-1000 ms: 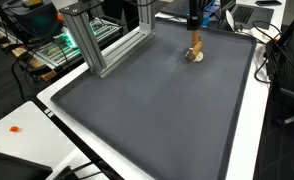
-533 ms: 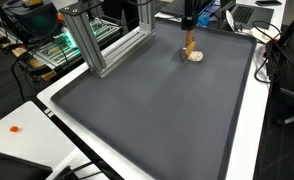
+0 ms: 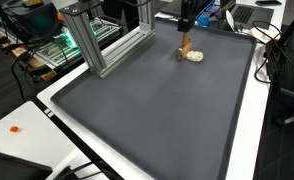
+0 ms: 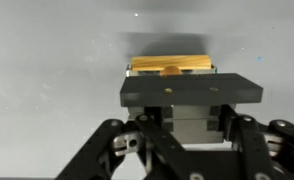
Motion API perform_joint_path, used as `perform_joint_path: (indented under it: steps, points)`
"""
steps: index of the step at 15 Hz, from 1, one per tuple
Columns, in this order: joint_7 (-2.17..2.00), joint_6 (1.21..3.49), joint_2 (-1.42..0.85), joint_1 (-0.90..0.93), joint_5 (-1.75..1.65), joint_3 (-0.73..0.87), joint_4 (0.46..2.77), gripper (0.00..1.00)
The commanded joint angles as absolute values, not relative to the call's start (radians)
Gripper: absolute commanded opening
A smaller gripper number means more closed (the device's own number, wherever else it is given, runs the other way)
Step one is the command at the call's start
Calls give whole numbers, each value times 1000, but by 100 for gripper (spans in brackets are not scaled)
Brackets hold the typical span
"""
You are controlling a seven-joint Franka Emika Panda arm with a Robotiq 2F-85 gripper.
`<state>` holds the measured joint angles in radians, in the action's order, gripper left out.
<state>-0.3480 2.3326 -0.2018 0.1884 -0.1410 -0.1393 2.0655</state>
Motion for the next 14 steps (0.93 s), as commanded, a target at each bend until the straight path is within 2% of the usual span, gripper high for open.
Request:
perform_joint_path:
  steps: [1,9,14]
  points:
    - [-378,2400,-185,197,-132,-128,2084,35]
    - [-739,2456,-198,240,-277,-68,2070,35]
    - [-1037,2396,-215,268,-372,-43,2045,35]
